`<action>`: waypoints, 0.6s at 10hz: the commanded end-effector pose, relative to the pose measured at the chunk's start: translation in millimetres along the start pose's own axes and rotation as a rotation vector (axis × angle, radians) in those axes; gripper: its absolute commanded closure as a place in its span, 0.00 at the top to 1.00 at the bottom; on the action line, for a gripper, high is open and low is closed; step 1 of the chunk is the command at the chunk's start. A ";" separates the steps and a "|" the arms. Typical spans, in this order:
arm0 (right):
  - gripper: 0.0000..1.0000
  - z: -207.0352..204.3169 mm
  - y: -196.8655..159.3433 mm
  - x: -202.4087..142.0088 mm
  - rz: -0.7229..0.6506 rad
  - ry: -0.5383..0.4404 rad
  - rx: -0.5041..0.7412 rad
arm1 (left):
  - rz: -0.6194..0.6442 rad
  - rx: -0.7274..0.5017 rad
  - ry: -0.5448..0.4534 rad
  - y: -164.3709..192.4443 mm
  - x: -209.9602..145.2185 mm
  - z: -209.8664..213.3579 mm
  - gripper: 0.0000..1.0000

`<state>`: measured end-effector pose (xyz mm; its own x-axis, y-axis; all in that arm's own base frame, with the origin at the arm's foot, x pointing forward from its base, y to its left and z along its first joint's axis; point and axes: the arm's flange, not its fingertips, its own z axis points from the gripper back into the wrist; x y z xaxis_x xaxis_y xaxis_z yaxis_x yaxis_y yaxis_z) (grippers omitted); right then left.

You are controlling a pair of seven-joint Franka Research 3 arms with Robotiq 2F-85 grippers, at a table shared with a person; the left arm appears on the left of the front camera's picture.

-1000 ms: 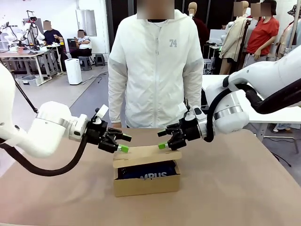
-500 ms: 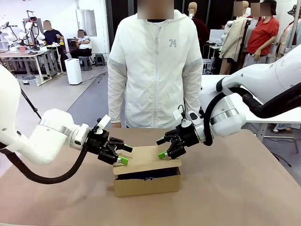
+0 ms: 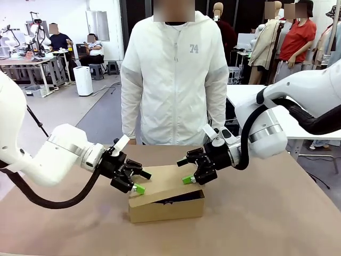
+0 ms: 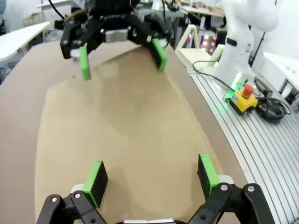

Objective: Pack the items into the box.
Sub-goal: Close the Mailer Box.

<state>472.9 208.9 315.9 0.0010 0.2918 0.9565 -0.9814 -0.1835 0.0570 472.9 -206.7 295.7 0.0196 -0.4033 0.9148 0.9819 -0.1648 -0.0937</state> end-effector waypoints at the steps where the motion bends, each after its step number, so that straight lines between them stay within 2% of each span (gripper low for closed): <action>1: 1.00 4.7 7.8 -7.7 -0.005 -0.036 0.056 | -0.019 -0.010 0.063 -10.7 4.3 -4.8 1.00; 3: 1.00 0.0 0.4 -21.2 -0.057 0.022 -0.026 | -0.007 -0.033 0.081 -8.3 -0.6 -9.0 1.00; 6: 1.00 -0.8 -11.9 -28.8 -0.105 0.018 -0.072 | -0.002 -0.038 0.105 -4.1 1.9 -8.2 1.00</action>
<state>474.2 197.1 284.6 0.0768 0.3218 0.9437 -0.9825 -0.1366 0.1265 469.0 -211.6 296.4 -0.0105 -0.4491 0.8934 0.9782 -0.1899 -0.0840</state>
